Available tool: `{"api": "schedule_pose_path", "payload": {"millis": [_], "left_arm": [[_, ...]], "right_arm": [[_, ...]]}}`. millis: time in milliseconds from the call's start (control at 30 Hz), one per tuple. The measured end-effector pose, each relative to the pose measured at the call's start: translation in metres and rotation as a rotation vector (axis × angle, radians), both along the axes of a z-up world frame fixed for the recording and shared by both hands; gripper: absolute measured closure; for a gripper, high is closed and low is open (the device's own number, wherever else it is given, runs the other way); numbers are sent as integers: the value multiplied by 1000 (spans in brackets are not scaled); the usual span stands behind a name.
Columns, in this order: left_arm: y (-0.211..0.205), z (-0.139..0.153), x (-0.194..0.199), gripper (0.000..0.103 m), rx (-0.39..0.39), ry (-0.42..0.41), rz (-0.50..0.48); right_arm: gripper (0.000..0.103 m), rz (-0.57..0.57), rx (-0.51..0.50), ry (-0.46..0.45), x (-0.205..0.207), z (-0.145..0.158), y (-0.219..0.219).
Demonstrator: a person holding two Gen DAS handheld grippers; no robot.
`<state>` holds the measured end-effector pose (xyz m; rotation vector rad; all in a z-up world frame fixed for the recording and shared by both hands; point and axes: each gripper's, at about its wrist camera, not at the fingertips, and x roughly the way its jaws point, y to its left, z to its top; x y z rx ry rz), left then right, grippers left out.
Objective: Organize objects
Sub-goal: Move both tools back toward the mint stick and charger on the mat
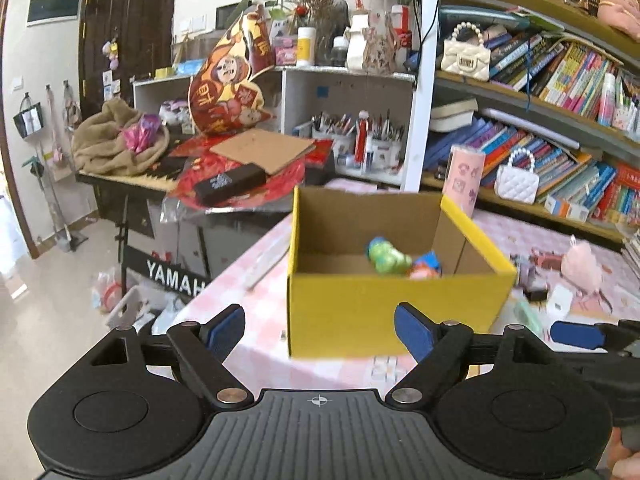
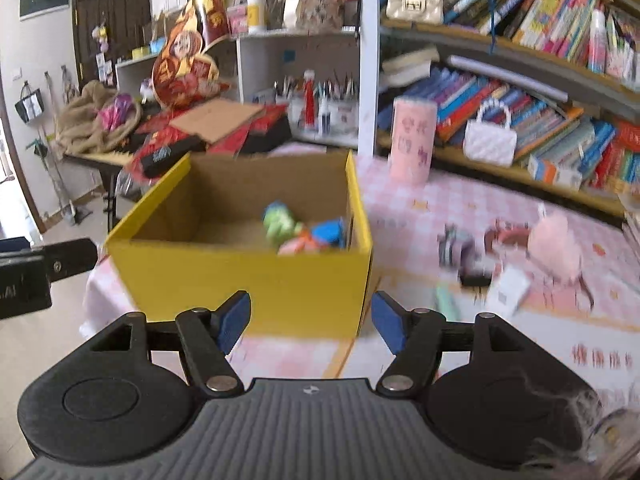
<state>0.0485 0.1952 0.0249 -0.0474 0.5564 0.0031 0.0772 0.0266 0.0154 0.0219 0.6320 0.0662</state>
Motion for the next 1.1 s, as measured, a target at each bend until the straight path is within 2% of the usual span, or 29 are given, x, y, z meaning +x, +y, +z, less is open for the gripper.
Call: {"api": "schedule_pose_path", "payload": {"millis": [367, 700, 1100], "left_arm": [[-10, -20, -42, 19, 24, 80, -65], [-48, -33, -57, 19, 22, 136, -251], [-106, -34, -47, 19, 26, 143, -396]], "right_arm": [[37, -38, -12, 73, -64, -27, 5], [33, -191, -25, 89, -106, -35, -24], [31, -381, -27, 95, -135, -34, -76]]}}
